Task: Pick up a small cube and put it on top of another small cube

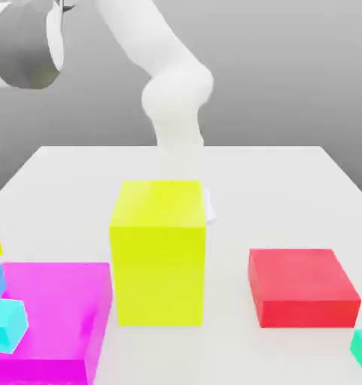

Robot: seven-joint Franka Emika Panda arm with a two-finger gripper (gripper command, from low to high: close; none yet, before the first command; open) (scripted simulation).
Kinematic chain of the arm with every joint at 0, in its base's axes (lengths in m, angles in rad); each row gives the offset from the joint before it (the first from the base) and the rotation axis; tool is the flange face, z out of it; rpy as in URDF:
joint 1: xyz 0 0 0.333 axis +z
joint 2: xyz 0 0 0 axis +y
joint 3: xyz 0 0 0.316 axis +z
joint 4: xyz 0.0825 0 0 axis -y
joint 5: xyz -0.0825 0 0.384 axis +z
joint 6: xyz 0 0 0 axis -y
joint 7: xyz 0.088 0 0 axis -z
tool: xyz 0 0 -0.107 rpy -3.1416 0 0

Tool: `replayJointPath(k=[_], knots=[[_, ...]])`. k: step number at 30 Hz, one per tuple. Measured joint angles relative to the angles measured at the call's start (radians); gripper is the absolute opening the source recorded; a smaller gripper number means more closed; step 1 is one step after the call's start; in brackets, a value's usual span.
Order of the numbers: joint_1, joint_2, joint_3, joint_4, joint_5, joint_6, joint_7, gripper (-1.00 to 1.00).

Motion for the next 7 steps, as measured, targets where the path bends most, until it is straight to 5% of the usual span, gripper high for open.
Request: replayJointPath(k=[3, 4, 7], knots=[[0.072, -0.038, -0.099, -0.018, -0.074, 0.062, 0.033, -1.0], [0.092, -0.05, -0.128, -0.023, -0.097, 0.08, 0.045, 1.0], [0.092, -0.05, -0.128, -0.023, -0.097, 0.08, 0.045, 1.0]])
